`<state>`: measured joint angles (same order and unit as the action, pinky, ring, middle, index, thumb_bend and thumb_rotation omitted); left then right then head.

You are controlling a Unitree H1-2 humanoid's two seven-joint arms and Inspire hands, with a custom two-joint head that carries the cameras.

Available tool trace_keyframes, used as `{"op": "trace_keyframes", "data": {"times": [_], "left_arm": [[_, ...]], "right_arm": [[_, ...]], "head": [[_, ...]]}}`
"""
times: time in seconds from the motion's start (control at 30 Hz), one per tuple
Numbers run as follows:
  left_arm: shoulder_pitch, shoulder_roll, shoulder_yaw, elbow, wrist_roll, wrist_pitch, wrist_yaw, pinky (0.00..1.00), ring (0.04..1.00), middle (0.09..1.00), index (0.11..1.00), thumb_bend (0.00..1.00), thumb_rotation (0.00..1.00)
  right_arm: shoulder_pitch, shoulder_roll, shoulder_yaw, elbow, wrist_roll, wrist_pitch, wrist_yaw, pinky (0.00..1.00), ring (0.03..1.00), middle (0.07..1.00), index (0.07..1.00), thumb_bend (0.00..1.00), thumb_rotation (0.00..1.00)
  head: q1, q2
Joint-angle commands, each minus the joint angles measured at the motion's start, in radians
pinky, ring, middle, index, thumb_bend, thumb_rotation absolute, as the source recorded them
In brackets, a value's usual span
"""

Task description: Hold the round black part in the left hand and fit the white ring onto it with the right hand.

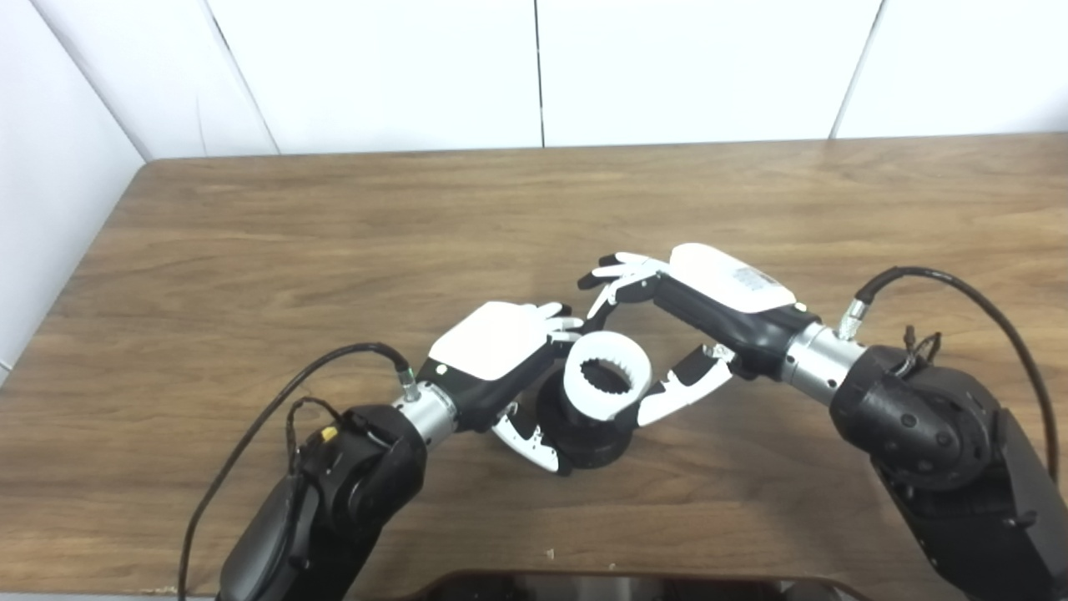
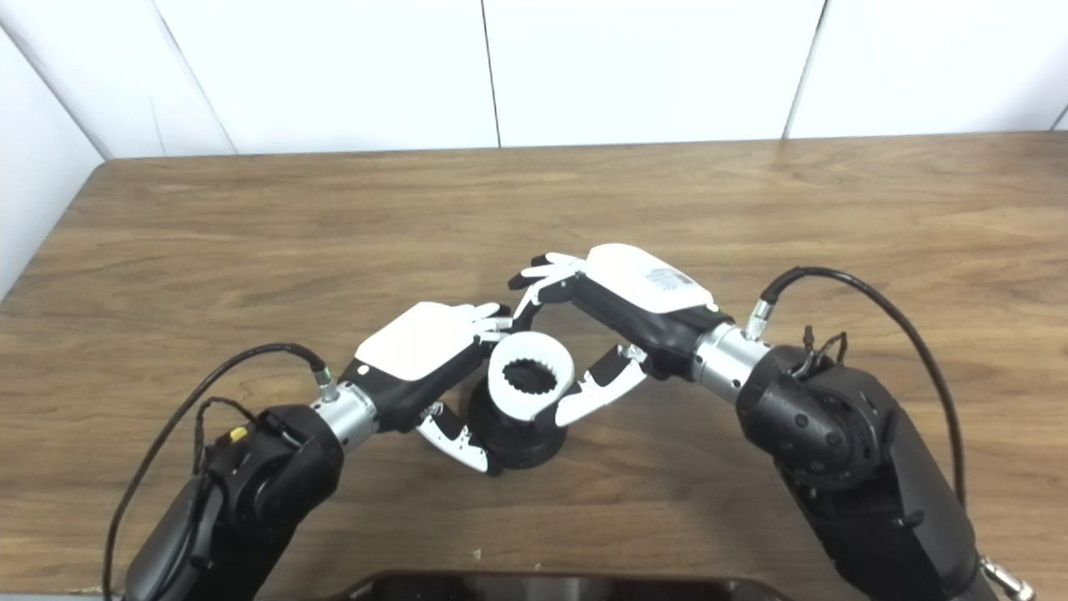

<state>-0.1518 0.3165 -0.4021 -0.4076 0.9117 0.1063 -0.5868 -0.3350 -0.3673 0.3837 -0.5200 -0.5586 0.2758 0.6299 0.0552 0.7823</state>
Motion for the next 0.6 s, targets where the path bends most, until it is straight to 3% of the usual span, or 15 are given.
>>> {"op": "trace_keyframes", "data": {"times": [0.0,0.57], "left_arm": [[-0.018,0.013,0.007,-0.008,0.023,-0.005,0.000,0.94,0.966,0.908,0.659,0.78,0.28],[-0.011,0.012,0.017,-0.028,0.018,-0.005,-0.005,0.93,0.970,0.910,0.660,0.78,0.28]], "right_arm": [[-0.019,0.008,-0.002,-0.011,-0.006,-0.030,-0.017,0.82,0.951,0.872,0.615,0.75,0.32],[-0.006,0.040,0.020,0.011,-0.036,-0.026,-0.019,0.83,0.959,0.877,0.617,0.76,0.33]], "head": [[0.002,0.000],[0.003,0.009]]}}
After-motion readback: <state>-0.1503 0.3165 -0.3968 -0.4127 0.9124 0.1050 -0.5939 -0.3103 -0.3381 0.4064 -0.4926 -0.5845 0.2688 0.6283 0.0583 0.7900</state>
